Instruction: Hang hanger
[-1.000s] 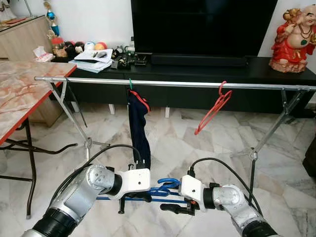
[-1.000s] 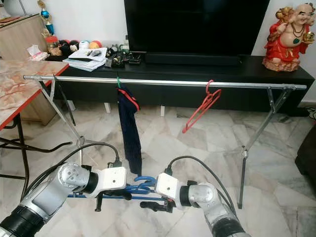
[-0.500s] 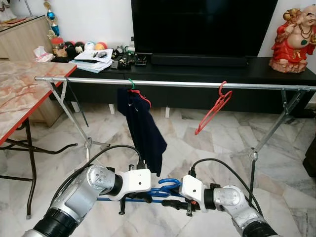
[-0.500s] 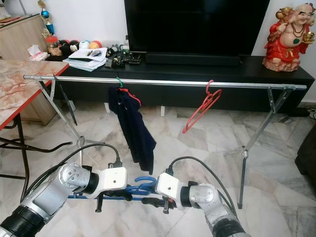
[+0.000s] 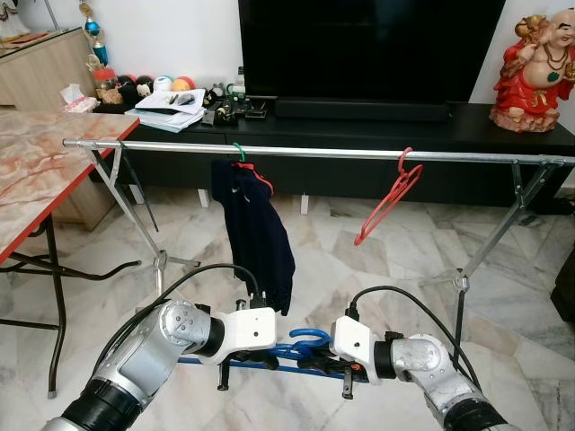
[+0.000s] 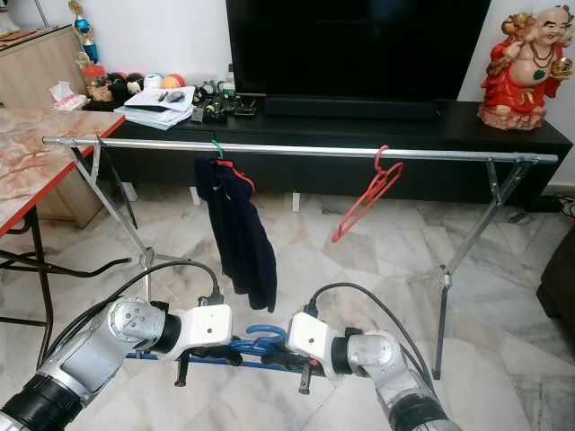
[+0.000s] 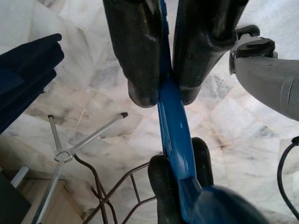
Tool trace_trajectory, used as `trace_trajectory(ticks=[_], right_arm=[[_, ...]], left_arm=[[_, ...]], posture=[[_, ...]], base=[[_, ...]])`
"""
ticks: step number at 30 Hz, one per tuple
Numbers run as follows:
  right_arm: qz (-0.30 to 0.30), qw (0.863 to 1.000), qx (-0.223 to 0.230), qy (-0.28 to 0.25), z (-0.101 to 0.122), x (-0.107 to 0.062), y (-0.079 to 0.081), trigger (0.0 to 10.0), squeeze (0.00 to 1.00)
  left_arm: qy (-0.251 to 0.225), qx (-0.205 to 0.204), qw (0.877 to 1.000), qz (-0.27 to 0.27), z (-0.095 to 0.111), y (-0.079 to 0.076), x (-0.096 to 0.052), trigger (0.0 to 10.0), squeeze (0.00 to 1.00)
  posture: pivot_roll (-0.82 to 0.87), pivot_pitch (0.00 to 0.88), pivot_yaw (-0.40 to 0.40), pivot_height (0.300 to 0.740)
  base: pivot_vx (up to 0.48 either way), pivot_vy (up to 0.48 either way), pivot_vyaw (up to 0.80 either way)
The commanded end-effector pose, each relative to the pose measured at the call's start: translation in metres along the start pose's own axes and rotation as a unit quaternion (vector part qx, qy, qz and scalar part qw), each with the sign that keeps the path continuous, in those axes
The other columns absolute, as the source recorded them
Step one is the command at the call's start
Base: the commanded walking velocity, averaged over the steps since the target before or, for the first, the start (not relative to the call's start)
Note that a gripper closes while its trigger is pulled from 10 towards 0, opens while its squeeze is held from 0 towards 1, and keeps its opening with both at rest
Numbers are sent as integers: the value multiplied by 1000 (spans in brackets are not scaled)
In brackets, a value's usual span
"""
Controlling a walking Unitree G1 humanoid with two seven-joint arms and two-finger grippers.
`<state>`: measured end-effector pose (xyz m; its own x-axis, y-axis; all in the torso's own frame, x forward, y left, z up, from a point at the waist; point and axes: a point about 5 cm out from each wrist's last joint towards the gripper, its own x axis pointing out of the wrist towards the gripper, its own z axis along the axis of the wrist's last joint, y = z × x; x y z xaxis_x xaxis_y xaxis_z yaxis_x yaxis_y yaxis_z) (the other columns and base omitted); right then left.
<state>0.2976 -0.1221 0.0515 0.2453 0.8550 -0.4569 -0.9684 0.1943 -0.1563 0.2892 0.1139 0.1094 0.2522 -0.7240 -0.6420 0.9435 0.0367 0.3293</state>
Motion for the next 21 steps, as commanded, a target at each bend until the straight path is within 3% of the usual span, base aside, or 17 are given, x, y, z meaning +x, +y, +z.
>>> trace_trajectory(ticks=[1,8,9,10,15,21], right_arm=[[0,1000,5,-6,3,5,0,0,0],[-3,1000,9,2,-1,2,0,0,0],[-3,1000,9,5,-2,2,0,0,0],[-3,1000,10,9,-3,0,0,0,0],[-3,998,-2,62,-17,-3,5,0,0],[0,994,20,105,-38,-6,18,0,0]], left_arm=[[-64,23,997,27,25,9,-2,10000,0],[-89,13,995,40,30,13,-3,10000,0],[-93,8,995,37,30,13,-4,10000,294],[-100,3,994,34,30,13,-4,10000,1000],[-95,-9,995,18,25,10,-7,10000,1000],[-81,-32,996,-15,14,3,-17,10000,1000]], posture=[[115,1,23,740],[113,0,23,740],[113,0,23,740],[113,0,23,740],[106,0,24,740],[112,0,24,740]], base=[[0,0,0],[0,0,0],[0,0,0],[0,0,0],[0,0,0],[0,0,0]])
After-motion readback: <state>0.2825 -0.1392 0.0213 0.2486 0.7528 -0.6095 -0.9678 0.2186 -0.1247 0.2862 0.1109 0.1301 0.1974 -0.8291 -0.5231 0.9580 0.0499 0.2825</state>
